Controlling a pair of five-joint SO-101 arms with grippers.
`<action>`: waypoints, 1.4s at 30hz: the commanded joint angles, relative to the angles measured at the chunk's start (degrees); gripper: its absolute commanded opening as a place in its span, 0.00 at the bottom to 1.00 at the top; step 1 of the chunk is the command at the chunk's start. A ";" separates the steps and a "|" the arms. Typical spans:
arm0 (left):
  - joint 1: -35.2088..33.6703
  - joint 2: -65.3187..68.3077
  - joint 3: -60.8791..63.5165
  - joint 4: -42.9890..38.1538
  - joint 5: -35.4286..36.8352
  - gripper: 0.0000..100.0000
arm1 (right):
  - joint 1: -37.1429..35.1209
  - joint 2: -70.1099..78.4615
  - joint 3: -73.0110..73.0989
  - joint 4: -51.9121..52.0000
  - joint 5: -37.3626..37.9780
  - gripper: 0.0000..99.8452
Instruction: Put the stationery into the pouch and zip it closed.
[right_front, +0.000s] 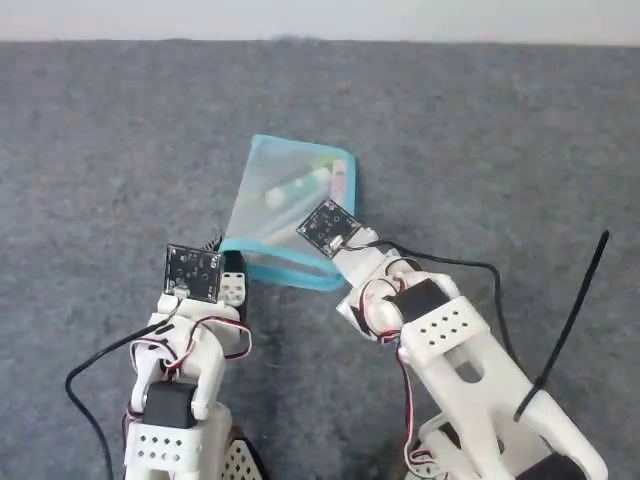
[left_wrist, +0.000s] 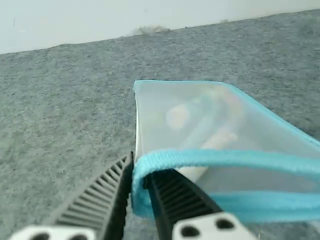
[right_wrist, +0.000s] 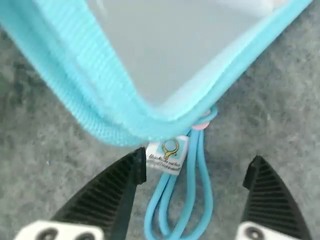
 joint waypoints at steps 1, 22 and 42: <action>0.53 -1.49 -1.89 -0.18 -0.97 0.01 | -0.48 -0.22 -0.35 -3.03 -0.09 0.31; 3.69 -1.49 -1.80 -0.09 -0.97 0.01 | -0.48 11.38 -0.44 -24.57 -3.78 0.31; 3.96 -1.49 -0.92 -0.44 -0.97 0.01 | 4.79 18.42 -3.60 -29.67 -3.69 0.03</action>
